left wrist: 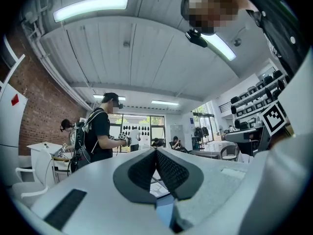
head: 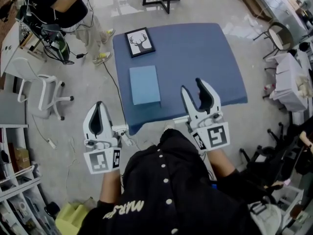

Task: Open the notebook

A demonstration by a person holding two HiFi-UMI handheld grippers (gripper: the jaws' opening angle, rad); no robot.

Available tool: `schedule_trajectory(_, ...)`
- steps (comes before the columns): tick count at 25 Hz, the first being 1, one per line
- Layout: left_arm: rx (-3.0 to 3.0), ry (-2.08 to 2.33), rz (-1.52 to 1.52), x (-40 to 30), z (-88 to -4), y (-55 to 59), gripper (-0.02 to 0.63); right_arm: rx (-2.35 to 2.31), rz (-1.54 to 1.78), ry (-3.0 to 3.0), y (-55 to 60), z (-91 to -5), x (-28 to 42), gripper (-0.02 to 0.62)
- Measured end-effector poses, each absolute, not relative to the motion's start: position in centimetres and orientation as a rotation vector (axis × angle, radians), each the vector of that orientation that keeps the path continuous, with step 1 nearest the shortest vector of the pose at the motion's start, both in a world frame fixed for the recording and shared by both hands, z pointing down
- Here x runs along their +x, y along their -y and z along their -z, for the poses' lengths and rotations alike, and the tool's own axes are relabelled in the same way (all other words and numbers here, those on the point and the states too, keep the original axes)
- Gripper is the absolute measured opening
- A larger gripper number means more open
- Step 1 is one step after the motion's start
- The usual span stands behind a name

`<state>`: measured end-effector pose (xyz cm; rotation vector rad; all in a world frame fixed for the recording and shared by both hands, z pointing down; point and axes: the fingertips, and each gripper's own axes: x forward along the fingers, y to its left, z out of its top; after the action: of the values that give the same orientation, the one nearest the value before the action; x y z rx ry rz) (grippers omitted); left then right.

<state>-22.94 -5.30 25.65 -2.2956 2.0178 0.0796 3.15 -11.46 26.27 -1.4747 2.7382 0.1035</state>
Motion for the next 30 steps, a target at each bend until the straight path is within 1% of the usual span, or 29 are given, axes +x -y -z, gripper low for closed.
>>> schedule_trajectory(9, -2.206, -2.133, -0.052, -20.8, -25.8, 11.6, 0.003, -1.330, -0.061, -2.918, 18.6, -29.2, 3.2, 0.196)
schedule_trajectory(14, -2.197, -2.175, -0.024, -21.7, -27.2, 14.3, 0.003, -1.202, -0.020, -3.097, 21.6, -33.1, -1.7, 0.196)
schedule_trajectory(19, -2.254, -2.161, -0.009, -23.7, -29.3, 16.2, 0.003, -1.072, 0.090, -3.292, 21.8, -39.8, -8.1, 0.203)
schedule_trajectory(23, -2.315, -2.155, 0.038, -25.0, -31.9, 16.7, 0.003, -0.882, 0.090, -3.489, 19.0, -46.9, -12.7, 0.219)
schedule_trajectory(30, -2.393, -2.197, 0.074, -26.3, -37.8, 18.0, 0.003, -0.581, -0.007, -3.780, 16.0, -58.3, -16.8, 0.224)
